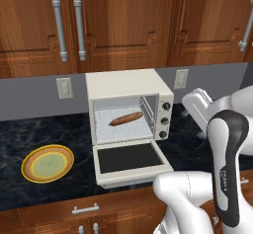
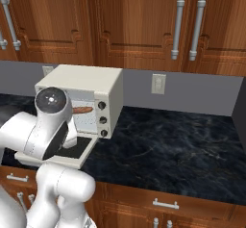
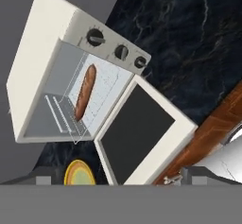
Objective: Pull the toaster oven rack outwards. Pick up the baguette from the plate and place it on the toaster oven rack. Close the toaster oven door fully and set the temperature to the lowest setting.
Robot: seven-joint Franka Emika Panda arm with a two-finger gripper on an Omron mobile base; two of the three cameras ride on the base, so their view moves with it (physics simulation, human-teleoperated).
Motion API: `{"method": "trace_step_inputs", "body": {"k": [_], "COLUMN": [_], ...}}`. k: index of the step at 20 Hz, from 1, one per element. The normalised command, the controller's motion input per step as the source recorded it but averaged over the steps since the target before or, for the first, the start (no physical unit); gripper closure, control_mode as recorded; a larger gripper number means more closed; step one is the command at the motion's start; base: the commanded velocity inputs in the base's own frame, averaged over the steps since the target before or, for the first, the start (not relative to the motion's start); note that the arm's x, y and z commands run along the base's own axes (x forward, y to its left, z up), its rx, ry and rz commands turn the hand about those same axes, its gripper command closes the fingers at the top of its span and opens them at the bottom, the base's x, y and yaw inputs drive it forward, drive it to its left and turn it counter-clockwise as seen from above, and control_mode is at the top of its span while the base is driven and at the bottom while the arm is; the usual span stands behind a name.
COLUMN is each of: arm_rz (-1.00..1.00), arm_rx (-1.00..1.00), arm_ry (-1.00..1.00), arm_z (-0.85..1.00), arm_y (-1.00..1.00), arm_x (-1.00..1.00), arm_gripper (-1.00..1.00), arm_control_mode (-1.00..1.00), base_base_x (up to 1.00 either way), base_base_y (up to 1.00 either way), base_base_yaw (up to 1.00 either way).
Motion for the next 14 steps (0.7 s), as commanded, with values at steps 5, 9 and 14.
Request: {"method": "trace_step_inputs", "body": {"k": [5, 9, 14], "arm_rz": [-0.16, -0.15, -0.13], "arm_rx": [-0.05, -0.06, -0.09], "arm_ry": [0.0, 0.0, 0.0], "arm_z": [0.14, 0.07, 0.0], "arm_y": [0.19, 0.33, 0.57], "arm_x": [-0.2, -0.28, -0.28], "arm_gripper": [-1.0, -1.0, -1.0], "arm_control_mode": [-1.0, -1.0, -1.0], "base_base_x": [0.0, 0.0, 0.0], "base_base_y": [0.0, 0.0, 0.0], "base_base_yaw": [0.0, 0.0, 0.0]}}
